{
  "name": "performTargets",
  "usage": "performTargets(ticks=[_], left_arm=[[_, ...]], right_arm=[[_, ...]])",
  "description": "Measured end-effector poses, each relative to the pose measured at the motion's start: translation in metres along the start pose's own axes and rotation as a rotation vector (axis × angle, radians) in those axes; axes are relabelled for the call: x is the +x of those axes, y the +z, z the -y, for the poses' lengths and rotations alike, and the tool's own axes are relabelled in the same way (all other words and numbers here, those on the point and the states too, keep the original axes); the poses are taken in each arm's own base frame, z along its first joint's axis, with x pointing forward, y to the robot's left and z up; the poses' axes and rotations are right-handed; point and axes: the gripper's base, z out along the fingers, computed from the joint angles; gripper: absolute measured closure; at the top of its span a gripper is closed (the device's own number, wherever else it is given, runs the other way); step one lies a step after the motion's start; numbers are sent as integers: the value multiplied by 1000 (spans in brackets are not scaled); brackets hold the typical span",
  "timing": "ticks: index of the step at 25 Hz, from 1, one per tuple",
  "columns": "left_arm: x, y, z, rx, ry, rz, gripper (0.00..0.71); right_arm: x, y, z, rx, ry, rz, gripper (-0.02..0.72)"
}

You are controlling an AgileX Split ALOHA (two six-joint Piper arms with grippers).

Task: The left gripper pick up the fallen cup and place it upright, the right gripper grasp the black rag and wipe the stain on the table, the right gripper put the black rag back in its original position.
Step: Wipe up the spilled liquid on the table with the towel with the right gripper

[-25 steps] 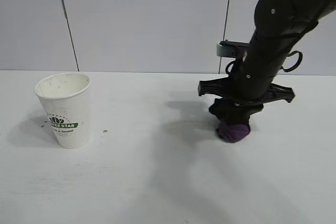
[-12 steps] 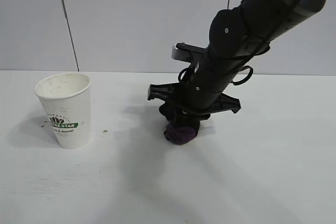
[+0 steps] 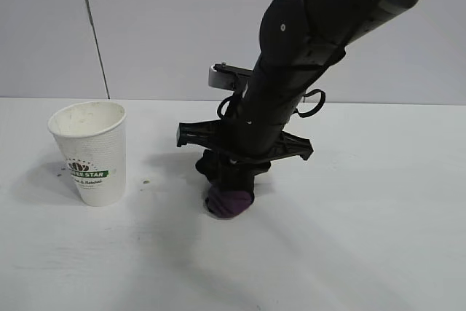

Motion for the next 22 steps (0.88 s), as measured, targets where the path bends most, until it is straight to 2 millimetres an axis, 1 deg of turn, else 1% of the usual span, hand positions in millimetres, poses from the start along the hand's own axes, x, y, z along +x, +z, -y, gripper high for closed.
performTargets(ticks=[3,5,8,11,14,18,22], left_arm=[[0,0,0,0,0,0,16],[0,0,0,0,0,0,16],[0,0,0,0,0,0,16],[0,0,0,0,0,0,16],[0,0,0,0,0,0,16],[0,0,0,0,0,0,16],[0,0,0,0,0,0,16]], right_arm=[[3,-3,4,47,-69,-63,606],[0,-3,8,74,-60,-52,606],[-8,-3,14,79,1,32,606],[-19,-4,11,46,40,146,606],[-24,1,10,19,66,214,606],[-23,15,11,12,76,226,606],[-24,18,12,14,53,248,606]])
